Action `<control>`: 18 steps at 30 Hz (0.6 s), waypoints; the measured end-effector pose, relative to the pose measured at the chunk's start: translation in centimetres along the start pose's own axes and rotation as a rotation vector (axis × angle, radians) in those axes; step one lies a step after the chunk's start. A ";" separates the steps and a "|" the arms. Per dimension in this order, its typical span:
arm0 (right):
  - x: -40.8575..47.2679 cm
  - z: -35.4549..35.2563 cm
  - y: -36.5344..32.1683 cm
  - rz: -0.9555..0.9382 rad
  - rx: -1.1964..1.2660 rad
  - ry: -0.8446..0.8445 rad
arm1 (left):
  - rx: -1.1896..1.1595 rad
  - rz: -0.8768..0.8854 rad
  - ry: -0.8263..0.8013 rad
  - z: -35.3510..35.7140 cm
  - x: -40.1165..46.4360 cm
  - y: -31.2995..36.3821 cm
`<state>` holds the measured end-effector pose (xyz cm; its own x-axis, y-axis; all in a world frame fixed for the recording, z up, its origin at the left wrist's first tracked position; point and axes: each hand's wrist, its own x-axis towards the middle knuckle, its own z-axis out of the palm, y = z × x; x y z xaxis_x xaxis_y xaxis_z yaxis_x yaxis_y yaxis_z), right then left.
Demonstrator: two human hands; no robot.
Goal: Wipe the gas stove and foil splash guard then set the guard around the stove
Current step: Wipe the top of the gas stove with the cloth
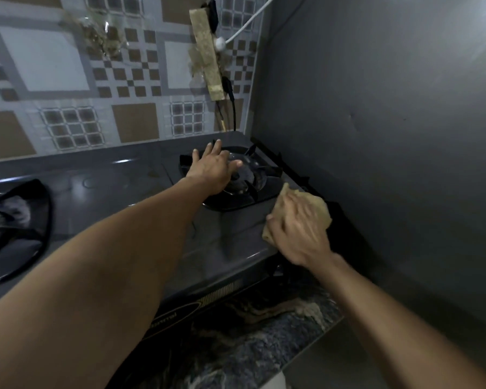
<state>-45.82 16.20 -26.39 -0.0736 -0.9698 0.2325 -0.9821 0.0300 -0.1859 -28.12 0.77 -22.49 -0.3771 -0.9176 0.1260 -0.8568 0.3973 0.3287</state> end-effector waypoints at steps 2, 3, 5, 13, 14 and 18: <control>0.7 0.2 -0.1 0.026 -0.050 -0.037 | -0.034 0.017 -0.001 -0.3 -0.8 -0.3; 0.5 0.2 -0.5 0.007 -0.052 -0.048 | -0.049 0.012 -0.002 -0.5 -1.2 -0.5; -0.9 0.2 -2.4 -0.055 -0.038 -0.046 | -0.038 -0.007 0.011 -1.1 -1.9 -1.3; -4.0 1.1 -14.3 -0.425 -0.027 -0.147 | 0.036 -0.168 0.079 -6.3 -7.4 -7.2; -3.7 1.0 -14.0 -0.441 -0.028 -0.149 | 0.058 -0.196 0.091 -6.8 -8.2 -8.3; -3.9 1.1 -13.4 -0.520 -0.095 -0.186 | 0.135 -0.337 0.133 -8.5 -11.8 -13.0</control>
<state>-32.14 19.32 -25.88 0.4480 -0.8887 0.0972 -0.8928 -0.4504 -0.0030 -9.52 6.28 -20.32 -0.0249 -0.9875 0.1555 -0.9668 0.0634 0.2476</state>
